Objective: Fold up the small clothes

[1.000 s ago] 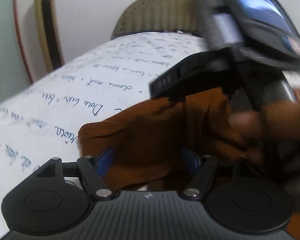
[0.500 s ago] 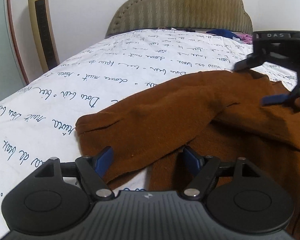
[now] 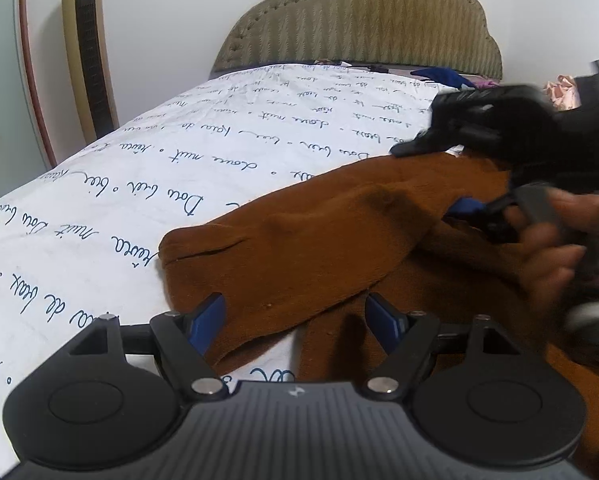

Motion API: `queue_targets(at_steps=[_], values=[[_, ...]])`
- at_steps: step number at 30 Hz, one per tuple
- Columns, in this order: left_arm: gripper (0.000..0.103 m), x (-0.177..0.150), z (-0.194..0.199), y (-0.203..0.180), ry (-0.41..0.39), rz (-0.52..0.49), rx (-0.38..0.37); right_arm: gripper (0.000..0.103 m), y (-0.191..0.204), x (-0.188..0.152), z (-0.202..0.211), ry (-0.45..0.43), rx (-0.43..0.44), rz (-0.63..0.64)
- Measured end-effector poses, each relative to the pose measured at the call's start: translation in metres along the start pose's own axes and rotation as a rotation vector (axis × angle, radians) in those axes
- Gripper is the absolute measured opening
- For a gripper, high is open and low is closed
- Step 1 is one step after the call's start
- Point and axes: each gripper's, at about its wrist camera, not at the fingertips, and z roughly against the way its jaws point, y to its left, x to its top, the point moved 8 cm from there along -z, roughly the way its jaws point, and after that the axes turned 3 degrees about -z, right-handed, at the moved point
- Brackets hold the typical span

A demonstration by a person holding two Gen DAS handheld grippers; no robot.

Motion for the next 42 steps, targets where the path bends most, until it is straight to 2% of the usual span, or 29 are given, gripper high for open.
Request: queue_targets(at_steps=[1, 3, 5, 8, 11, 16, 22, 26, 32, 42], values=[[0.077, 0.000, 0.002, 0.000, -0.002, -0.005, 0.000, 0.053, -0.002, 0.002, -0.004, -0.006, 0.000, -0.015], [0.077, 0.003, 0.004, 0.000, -0.009, -0.013, -0.004, 0.025, -0.006, 0.004, -0.010, -0.007, -0.017, -0.017], [0.077, 0.005, 0.006, -0.002, -0.024, -0.030, 0.000, 0.013, -0.006, 0.005, -0.011, -0.008, -0.051, 0.009], [0.077, 0.010, 0.004, -0.010, -0.040, -0.073, 0.028, 0.012, 0.008, 0.011, -0.003, -0.016, -0.032, 0.050], [0.077, 0.014, -0.001, -0.021, -0.042, -0.096, 0.022, 0.012, 0.035, 0.026, 0.012, -0.040, 0.007, 0.092], [0.077, 0.032, -0.009, -0.034, -0.071, -0.131, 0.039, 0.012, 0.079, 0.059, 0.049, -0.128, 0.067, 0.163], [0.077, 0.056, -0.032, -0.030, -0.063, -0.089, 0.079, 0.012, 0.085, 0.095, 0.091, -0.223, 0.070, 0.182], [0.077, 0.062, -0.045, -0.024, -0.038, -0.054, 0.080, 0.012, 0.064, 0.117, 0.118, -0.300, 0.035, 0.173], [0.077, 0.062, -0.056, -0.024, 0.003, -0.021, 0.054, 0.012, 0.008, 0.137, 0.151, -0.376, 0.002, 0.097], [0.077, 0.059, -0.060, -0.031, 0.017, -0.038, 0.039, 0.012, -0.080, 0.116, 0.190, -0.436, -0.065, 0.011]])
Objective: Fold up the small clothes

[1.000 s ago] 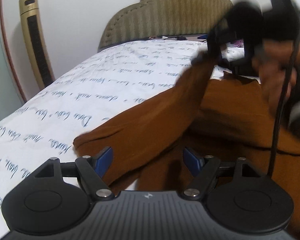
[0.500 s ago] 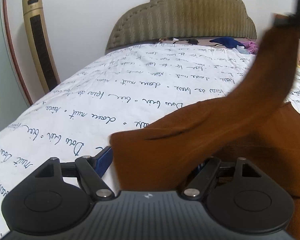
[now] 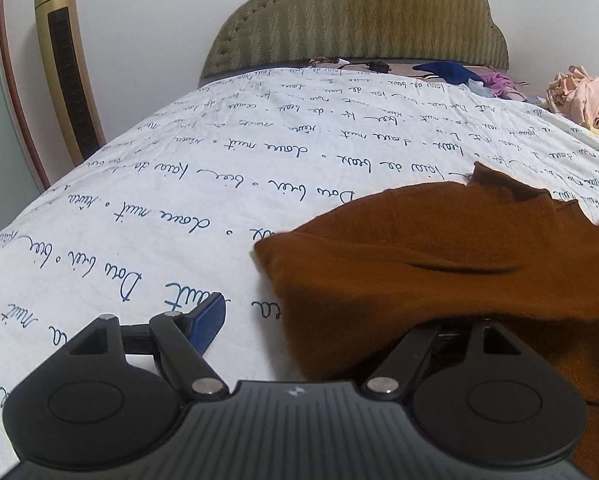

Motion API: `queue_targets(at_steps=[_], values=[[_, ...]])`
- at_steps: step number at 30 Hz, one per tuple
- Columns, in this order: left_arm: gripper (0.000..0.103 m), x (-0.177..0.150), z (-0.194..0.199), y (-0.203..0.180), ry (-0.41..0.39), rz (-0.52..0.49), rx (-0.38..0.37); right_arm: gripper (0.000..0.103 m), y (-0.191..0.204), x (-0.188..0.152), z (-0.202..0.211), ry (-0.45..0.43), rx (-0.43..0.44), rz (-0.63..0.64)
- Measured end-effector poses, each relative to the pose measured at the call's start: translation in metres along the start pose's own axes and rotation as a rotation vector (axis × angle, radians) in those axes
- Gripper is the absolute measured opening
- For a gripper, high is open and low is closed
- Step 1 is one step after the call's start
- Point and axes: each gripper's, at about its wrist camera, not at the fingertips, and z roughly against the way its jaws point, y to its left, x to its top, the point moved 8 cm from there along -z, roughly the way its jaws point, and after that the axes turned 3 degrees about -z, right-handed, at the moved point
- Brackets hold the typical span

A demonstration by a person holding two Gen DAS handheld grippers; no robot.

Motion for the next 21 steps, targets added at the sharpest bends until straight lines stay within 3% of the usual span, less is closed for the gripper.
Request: queue_targets(at_steps=[12, 21], values=[[0.077, -0.008, 0.005, -0.006, 0.010, -0.105, -0.018, 0.013, -0.079, -0.024, 0.042, -0.012, -0.145, -0.016], [0.085, -0.018, 0.017, 0.002, 0.005, -0.117, -0.019, 0.015, -0.098, -0.037, 0.049, -0.010, -0.191, -0.007]])
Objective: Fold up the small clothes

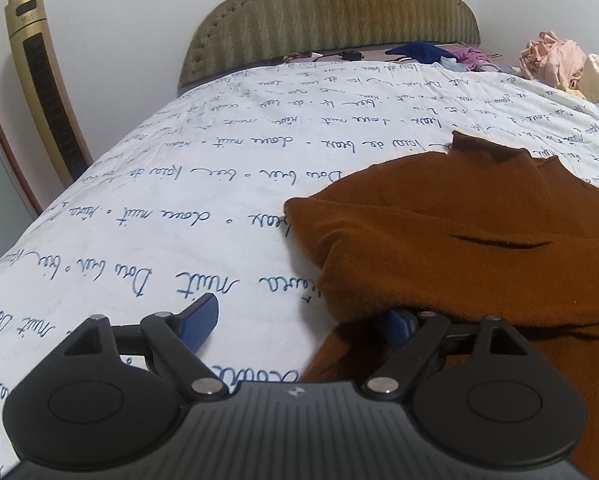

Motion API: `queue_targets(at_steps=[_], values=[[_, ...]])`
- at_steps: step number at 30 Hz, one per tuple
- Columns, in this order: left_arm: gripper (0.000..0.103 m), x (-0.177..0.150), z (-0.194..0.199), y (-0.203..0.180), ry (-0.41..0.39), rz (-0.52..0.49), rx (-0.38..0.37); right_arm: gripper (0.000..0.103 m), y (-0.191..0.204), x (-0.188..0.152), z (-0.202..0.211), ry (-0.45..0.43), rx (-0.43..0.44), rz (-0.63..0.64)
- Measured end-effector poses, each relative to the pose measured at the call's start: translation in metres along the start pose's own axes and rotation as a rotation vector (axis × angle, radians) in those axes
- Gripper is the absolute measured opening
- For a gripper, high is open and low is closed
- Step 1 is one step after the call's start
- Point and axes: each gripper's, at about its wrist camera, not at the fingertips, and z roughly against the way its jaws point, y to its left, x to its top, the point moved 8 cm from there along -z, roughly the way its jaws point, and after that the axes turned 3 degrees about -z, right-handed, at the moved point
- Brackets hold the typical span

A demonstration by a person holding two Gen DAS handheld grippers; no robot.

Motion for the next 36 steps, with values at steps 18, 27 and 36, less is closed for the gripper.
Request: queue_targets(at_steps=[18, 27, 36], values=[[0.085, -0.019, 0.007, 0.010, 0.025, -0.001, 0.022, 0.018, -0.014, 0.001, -0.001, -0.022, -0.119, 0.070], [0.085, -0.044, 0.037, 0.033, -0.006, -0.074, 0.080, 0.043, 0.009, 0.001, 0.037, -0.101, -0.127, 0.277], [0.085, -0.042, 0.056, 0.019, -0.014, -0.003, -0.050, 0.066, 0.009, -0.029, 0.040, 0.020, -0.091, 0.333]])
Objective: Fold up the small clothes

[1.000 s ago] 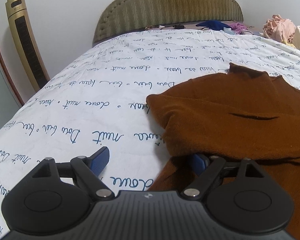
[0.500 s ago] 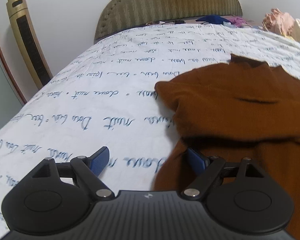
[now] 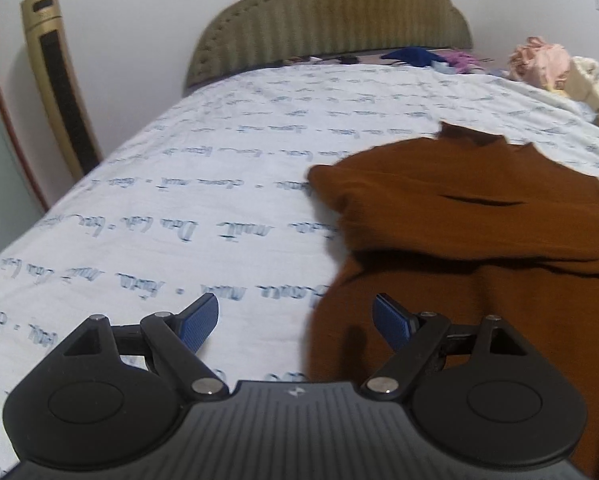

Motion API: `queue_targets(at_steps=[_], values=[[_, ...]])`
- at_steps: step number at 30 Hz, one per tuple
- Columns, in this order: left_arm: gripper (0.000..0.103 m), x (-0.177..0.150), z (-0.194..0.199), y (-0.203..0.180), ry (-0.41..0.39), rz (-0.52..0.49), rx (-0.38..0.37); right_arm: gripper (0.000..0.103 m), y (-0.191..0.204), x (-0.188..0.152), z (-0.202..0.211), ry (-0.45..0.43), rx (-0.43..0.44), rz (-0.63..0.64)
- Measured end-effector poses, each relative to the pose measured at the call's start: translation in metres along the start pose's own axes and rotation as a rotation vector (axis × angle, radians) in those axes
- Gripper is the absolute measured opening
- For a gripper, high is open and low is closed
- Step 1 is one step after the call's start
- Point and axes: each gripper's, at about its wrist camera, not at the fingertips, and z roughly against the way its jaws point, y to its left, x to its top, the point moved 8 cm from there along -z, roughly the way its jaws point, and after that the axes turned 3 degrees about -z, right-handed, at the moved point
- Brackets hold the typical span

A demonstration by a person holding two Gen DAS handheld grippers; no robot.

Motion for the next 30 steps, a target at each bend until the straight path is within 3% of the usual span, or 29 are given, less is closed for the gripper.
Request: queue_targets(at_steps=[7, 13, 16, 18, 24, 25, 28, 29, 30], values=[[0.085, -0.025, -0.004, -0.005, 0.072, 0.049, -0.157, 0.071, -0.020, -0.040, 0.062, 0.075, 0.142, -0.032], [0.085, -0.048, 0.008, 0.003, 0.086, 0.036, -0.210, 0.071, -0.040, -0.092, 0.105, 0.196, 0.248, -0.086], [0.091, -0.060, 0.017, -0.001, 0.089, 0.029, -0.291, 0.072, -0.032, -0.116, 0.125, 0.246, 0.377, -0.080], [0.102, -0.071, 0.026, -0.007, 0.075, 0.024, -0.352, 0.072, -0.022, -0.135, 0.133, 0.282, 0.481, -0.089], [0.103, -0.089, 0.052, -0.039, 0.054, -0.012, -0.485, 0.070, 0.022, -0.168, 0.141, 0.313, 0.636, -0.079], [0.102, -0.090, 0.057, -0.046, 0.054, -0.013, -0.517, 0.068, 0.030, -0.171, 0.139, 0.324, 0.650, -0.070], [0.102, -0.092, 0.066, -0.069, 0.054, -0.017, -0.576, 0.043, 0.052, -0.177, 0.128, 0.345, 0.625, -0.010], [0.097, -0.092, 0.068, -0.075, 0.051, -0.023, -0.578, 0.028, 0.055, -0.177, 0.123, 0.355, 0.602, -0.005], [0.081, -0.092, 0.071, -0.080, 0.047, -0.035, -0.576, 0.017, 0.055, -0.176, 0.118, 0.364, 0.573, -0.007]])
